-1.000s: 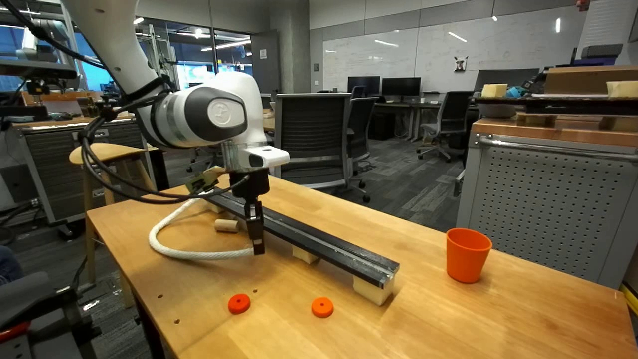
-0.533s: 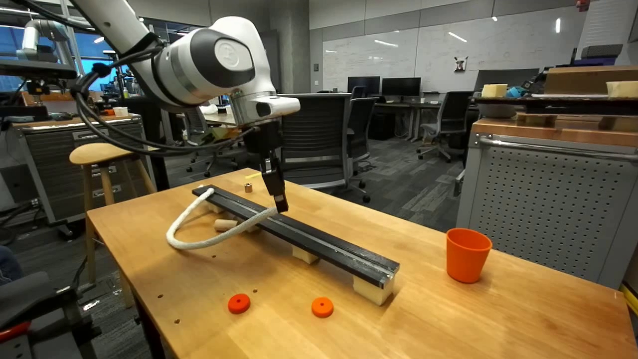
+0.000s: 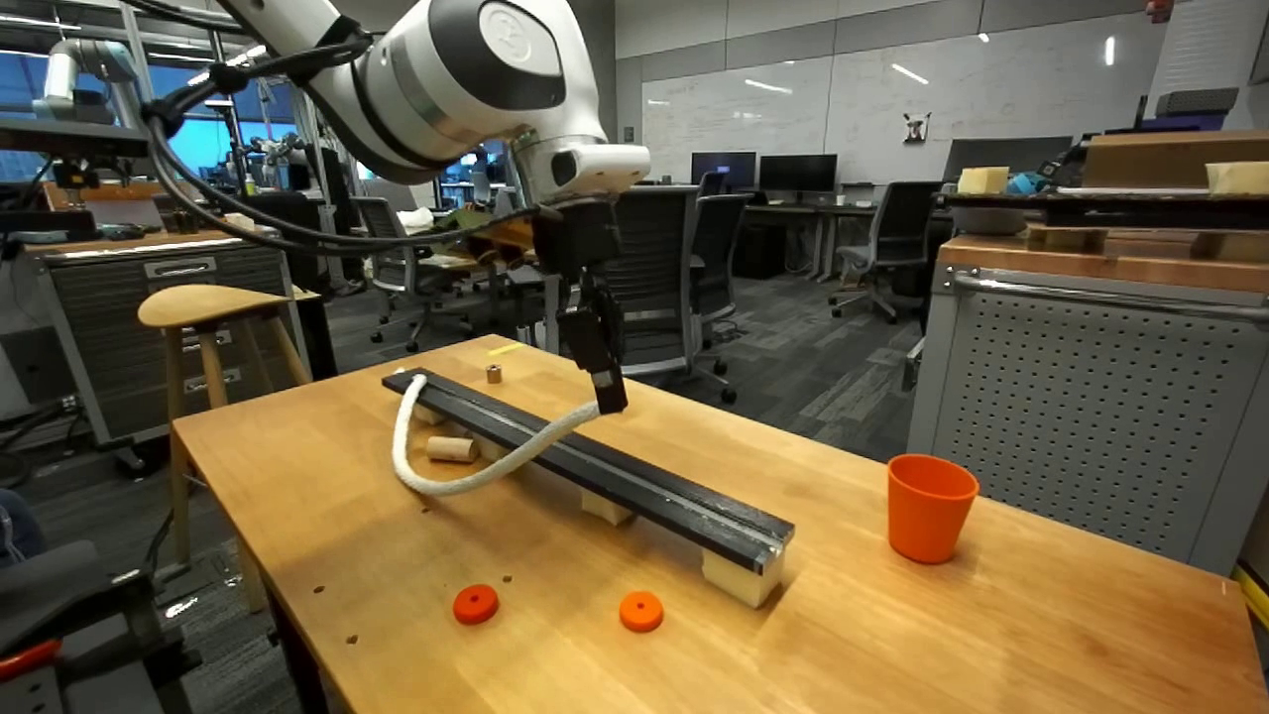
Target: Align the rope in its path on the object
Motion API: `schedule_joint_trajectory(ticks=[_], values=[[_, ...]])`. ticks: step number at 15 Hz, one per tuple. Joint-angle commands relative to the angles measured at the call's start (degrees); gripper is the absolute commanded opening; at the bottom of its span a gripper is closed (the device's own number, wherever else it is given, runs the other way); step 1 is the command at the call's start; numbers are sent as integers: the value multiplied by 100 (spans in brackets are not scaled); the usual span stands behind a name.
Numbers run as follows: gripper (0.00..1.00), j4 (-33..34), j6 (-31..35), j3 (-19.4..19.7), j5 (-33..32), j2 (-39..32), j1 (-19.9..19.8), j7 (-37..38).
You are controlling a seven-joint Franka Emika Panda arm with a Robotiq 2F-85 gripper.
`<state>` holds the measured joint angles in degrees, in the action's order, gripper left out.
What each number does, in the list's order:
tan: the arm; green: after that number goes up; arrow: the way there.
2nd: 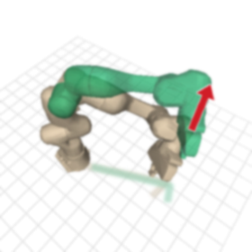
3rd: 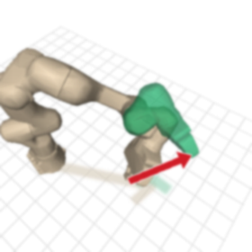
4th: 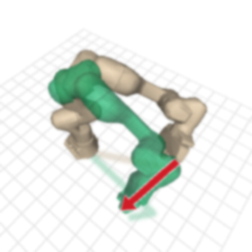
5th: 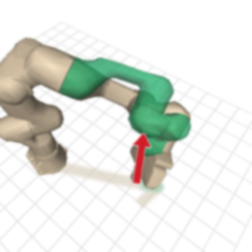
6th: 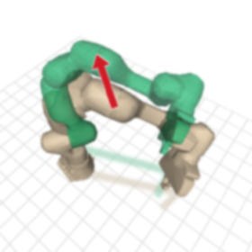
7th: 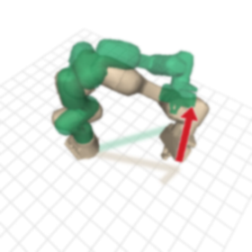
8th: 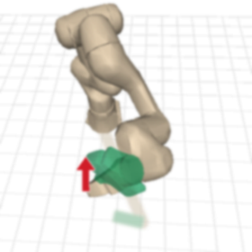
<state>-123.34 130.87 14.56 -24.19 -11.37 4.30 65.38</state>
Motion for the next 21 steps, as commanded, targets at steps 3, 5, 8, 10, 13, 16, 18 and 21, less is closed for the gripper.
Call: schedule_joint_trajectory(ticks=[3, 5, 8, 10, 13, 16, 18, 21], values=[[11, 242, -262, -183, -35, -91, -319, 52], [11, 314, -288, -193, -33, -115, -345, 50], [11, 326, -326, -214, -31, -117, -342, 49], [11, 328, -336, -218, -31, -117, -342, 49], [3, 360, -309, -224, -58, -112, -319, 143], [3, 727, -468, -230, 76, -315, -340, 283], [3, 1058, -577, -209, 214, -495, -386, 393], [3, 1605, -720, -161, 394, -810, -466, 613]])
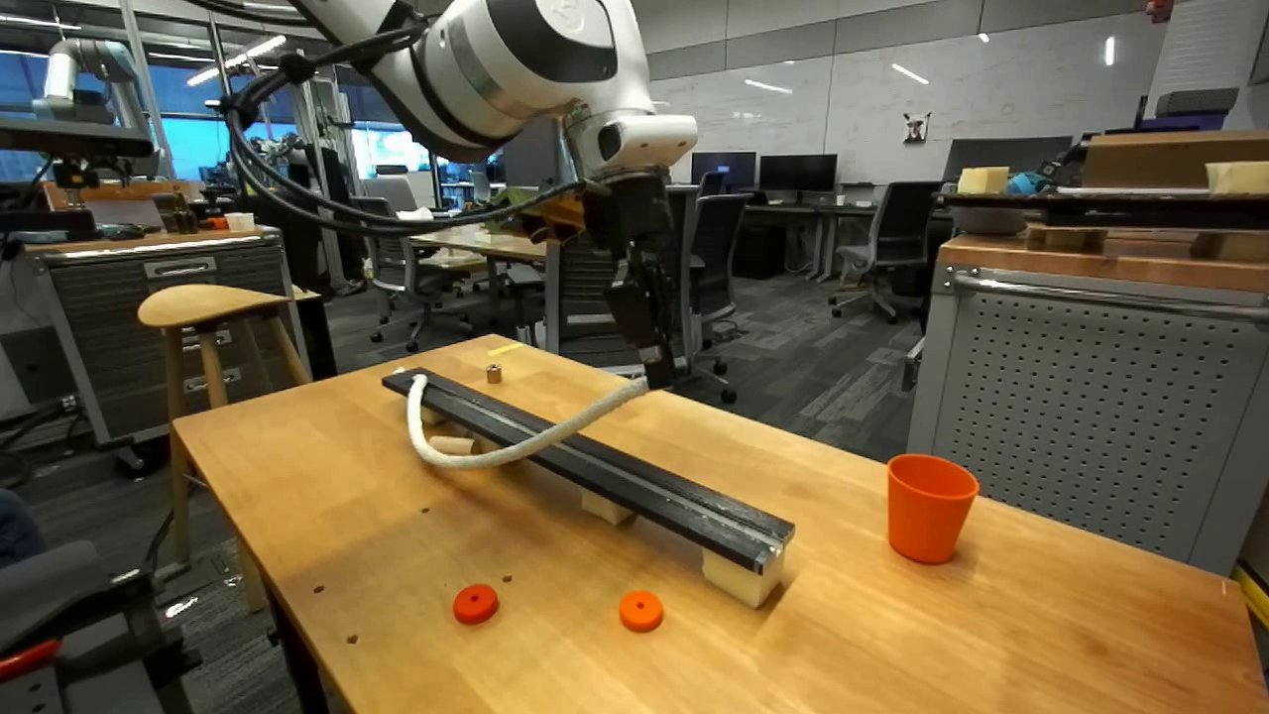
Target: Align the rope in its path on the object
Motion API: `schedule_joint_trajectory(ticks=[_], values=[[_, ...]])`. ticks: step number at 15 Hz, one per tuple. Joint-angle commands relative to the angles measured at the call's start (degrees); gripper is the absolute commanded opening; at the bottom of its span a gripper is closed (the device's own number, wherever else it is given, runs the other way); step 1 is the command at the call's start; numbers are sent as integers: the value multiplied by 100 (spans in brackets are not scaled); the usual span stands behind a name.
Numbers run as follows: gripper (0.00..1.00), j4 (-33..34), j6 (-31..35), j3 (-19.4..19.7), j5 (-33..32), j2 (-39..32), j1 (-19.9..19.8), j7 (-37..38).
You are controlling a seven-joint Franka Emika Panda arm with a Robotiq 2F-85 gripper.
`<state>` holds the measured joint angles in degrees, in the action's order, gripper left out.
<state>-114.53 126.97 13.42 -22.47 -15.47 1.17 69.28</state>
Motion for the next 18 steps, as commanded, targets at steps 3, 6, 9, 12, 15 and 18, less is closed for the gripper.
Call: schedule_joint_trajectory(ticks=[3, 6, 9, 12, 15, 18], values=[[3, 1236, -535, -15, 460, -716, -240, 393], [3, 1629, -718, 36, 545, -1043, -281, 628], [3, 1930, -919, 98, 520, -1373, -291, 958], [3, 2182, -1086, 144, 541, -1661, -320, 1298], [3, 2389, -1107, 229, 523, -1890, -333, 1765], [3, 2534, -1169, 290, 525, -2051, -355, 2102]])
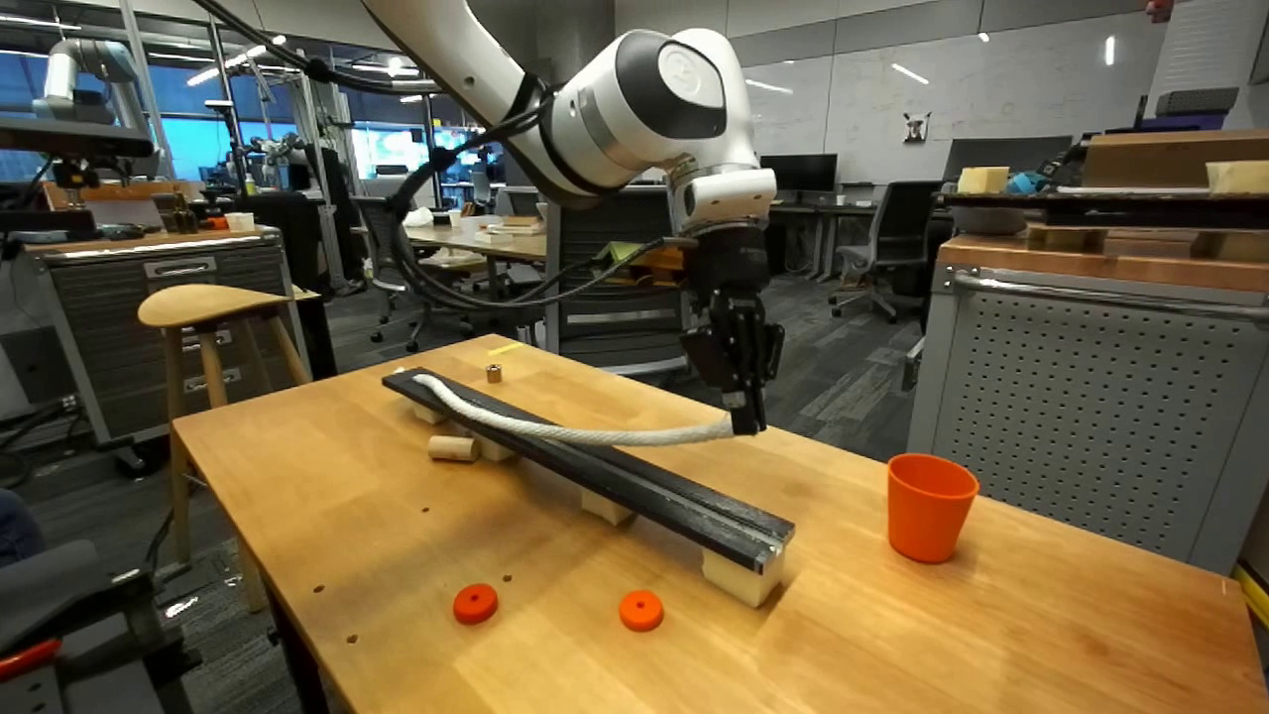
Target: Align the rope in its path on the object
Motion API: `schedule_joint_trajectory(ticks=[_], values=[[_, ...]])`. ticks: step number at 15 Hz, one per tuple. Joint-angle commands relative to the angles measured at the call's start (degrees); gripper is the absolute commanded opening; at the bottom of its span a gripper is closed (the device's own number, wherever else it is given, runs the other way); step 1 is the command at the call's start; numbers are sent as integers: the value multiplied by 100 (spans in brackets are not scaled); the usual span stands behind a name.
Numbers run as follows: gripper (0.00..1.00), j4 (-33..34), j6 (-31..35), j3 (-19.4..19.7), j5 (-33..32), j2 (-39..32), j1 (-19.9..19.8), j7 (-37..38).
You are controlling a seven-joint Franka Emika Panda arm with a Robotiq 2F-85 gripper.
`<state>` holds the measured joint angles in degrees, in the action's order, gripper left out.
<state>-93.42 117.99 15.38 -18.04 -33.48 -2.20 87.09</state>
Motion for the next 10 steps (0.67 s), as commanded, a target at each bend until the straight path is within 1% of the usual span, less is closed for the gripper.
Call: schedule_joint_trajectory(ticks=[1, 5, 10], values=[[3, 458, -297, 108, 73, -289, -24, 408], [3, 335, -325, 17, 220, -267, -106, 438], [3, 153, -191, 42, 143, -313, -50, 471]])
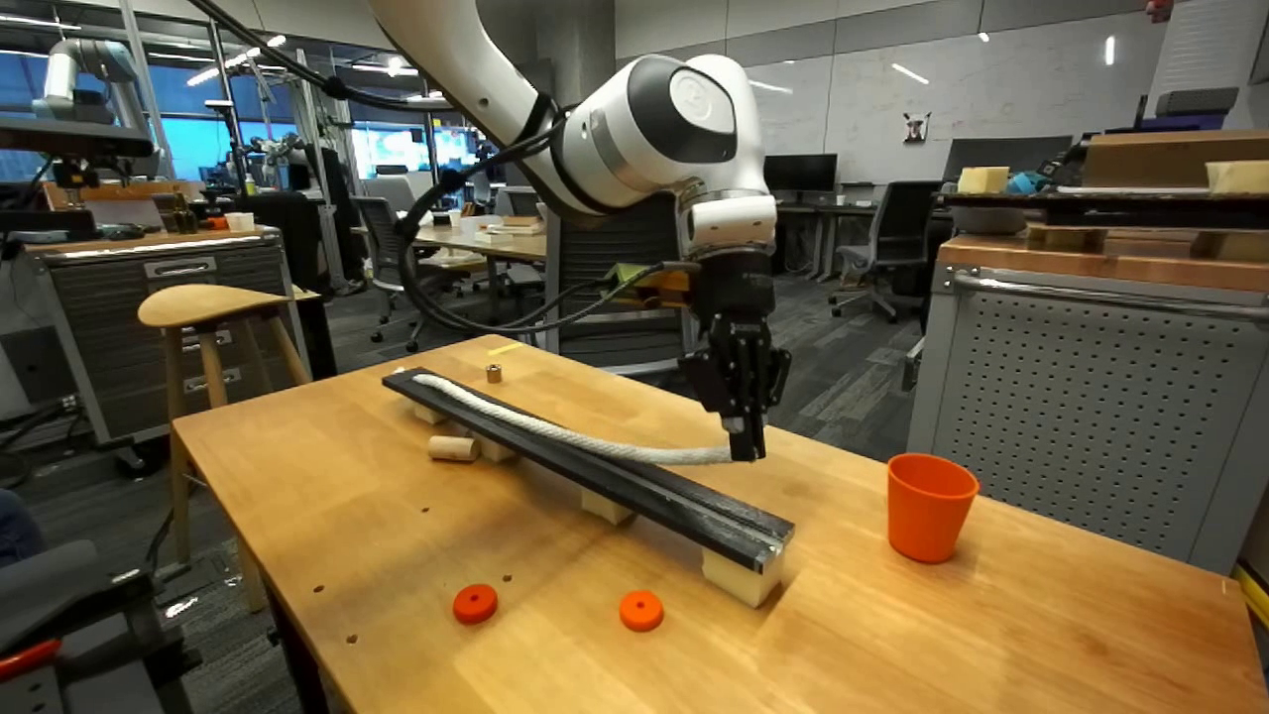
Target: Align the rope in its path on the object
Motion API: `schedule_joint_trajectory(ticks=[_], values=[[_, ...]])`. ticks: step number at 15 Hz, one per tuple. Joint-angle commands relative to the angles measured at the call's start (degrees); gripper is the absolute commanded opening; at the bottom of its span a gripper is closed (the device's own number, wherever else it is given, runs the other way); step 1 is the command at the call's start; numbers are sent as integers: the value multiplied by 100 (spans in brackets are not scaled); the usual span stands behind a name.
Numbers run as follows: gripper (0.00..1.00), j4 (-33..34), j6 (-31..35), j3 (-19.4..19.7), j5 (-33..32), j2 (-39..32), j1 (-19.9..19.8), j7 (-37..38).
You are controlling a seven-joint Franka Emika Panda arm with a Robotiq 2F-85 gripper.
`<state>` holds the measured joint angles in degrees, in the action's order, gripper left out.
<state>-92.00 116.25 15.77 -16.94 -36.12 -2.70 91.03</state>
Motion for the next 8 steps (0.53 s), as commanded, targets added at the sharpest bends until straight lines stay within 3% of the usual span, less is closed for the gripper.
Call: schedule_joint_trajectory(ticks=[1, 8], values=[[3, -5, 18, 23, -20, -79, 16, 83], [3, -46, 205, 129, -228, -413, 70, 207]])
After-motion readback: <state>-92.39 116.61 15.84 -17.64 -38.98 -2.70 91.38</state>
